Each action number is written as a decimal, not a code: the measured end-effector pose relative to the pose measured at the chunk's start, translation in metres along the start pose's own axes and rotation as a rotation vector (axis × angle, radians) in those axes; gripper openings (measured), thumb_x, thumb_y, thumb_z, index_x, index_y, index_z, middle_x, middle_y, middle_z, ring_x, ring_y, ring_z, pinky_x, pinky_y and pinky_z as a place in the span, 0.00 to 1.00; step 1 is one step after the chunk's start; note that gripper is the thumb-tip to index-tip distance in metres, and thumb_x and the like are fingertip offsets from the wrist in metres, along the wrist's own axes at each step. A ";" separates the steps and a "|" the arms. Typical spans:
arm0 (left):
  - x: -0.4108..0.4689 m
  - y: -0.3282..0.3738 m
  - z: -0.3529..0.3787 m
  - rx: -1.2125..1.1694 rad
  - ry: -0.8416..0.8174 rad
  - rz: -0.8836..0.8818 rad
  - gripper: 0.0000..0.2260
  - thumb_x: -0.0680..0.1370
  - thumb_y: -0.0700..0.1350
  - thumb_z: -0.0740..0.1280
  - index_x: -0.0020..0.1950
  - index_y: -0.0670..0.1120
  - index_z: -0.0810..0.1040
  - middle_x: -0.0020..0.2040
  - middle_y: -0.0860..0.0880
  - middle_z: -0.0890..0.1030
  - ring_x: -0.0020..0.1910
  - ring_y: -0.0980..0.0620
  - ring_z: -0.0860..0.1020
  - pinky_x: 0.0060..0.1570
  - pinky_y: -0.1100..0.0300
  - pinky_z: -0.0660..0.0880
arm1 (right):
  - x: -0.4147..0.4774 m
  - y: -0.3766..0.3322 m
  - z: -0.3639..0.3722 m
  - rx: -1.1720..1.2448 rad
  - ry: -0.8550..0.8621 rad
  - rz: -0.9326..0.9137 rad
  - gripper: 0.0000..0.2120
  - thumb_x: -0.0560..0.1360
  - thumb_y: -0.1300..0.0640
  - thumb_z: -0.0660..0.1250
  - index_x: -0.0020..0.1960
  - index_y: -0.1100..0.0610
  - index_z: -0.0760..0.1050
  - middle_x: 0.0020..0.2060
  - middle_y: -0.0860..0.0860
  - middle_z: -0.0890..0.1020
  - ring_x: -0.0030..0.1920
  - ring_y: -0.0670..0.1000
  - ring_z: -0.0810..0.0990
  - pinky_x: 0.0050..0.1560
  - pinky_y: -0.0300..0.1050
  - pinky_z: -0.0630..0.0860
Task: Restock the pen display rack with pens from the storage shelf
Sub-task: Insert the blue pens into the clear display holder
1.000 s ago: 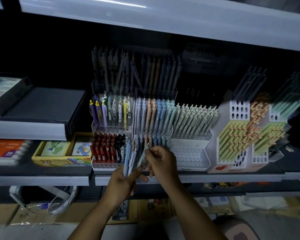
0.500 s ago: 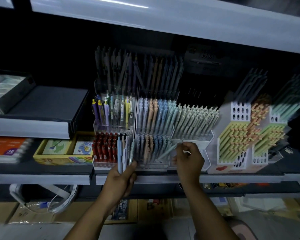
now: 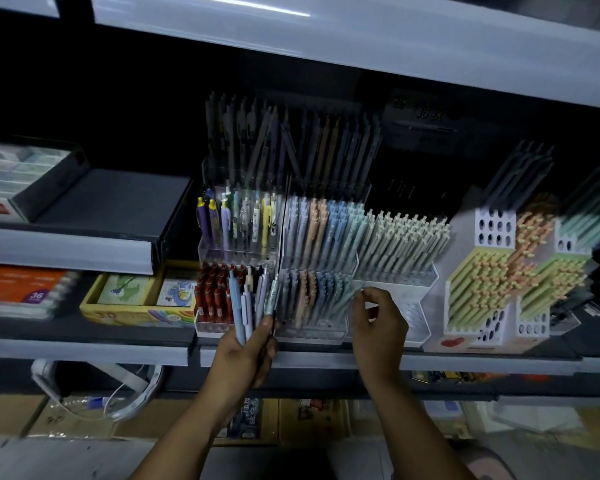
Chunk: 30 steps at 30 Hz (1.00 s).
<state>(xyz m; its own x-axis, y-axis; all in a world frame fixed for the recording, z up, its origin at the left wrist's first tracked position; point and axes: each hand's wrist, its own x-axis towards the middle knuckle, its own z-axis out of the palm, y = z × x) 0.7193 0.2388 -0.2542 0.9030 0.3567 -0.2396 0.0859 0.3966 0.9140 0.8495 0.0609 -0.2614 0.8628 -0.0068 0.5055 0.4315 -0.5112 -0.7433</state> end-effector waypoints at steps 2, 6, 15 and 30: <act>0.000 0.000 0.000 -0.004 0.000 -0.003 0.13 0.83 0.51 0.65 0.50 0.40 0.75 0.30 0.45 0.72 0.22 0.52 0.61 0.23 0.62 0.57 | 0.001 0.005 0.004 -0.027 -0.037 -0.002 0.03 0.81 0.58 0.68 0.49 0.56 0.80 0.40 0.48 0.83 0.38 0.50 0.81 0.39 0.44 0.77; 0.000 0.000 0.000 -0.005 -0.007 -0.011 0.12 0.83 0.50 0.65 0.49 0.41 0.78 0.31 0.45 0.72 0.22 0.52 0.62 0.24 0.62 0.57 | 0.001 0.015 0.014 -0.138 -0.122 0.022 0.04 0.80 0.56 0.69 0.46 0.56 0.79 0.40 0.50 0.82 0.39 0.51 0.80 0.39 0.47 0.77; 0.000 -0.001 -0.001 0.050 -0.011 -0.003 0.14 0.83 0.51 0.65 0.51 0.40 0.80 0.32 0.43 0.72 0.23 0.51 0.63 0.24 0.61 0.60 | -0.004 0.014 0.024 -0.297 -0.168 0.024 0.09 0.79 0.57 0.70 0.40 0.56 0.77 0.35 0.51 0.79 0.33 0.53 0.78 0.31 0.44 0.72; -0.002 0.003 0.006 0.047 -0.025 0.004 0.13 0.83 0.50 0.65 0.43 0.44 0.79 0.30 0.44 0.72 0.22 0.52 0.63 0.24 0.61 0.59 | -0.012 0.007 0.017 -0.172 -0.188 0.183 0.12 0.79 0.52 0.70 0.39 0.55 0.78 0.33 0.48 0.81 0.34 0.47 0.79 0.35 0.44 0.74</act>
<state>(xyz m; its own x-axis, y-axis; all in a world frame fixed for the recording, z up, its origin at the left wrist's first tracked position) 0.7204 0.2341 -0.2488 0.9134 0.3370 -0.2283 0.1014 0.3548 0.9294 0.8465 0.0715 -0.2804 0.9625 0.0390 0.2683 0.2276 -0.6541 -0.7213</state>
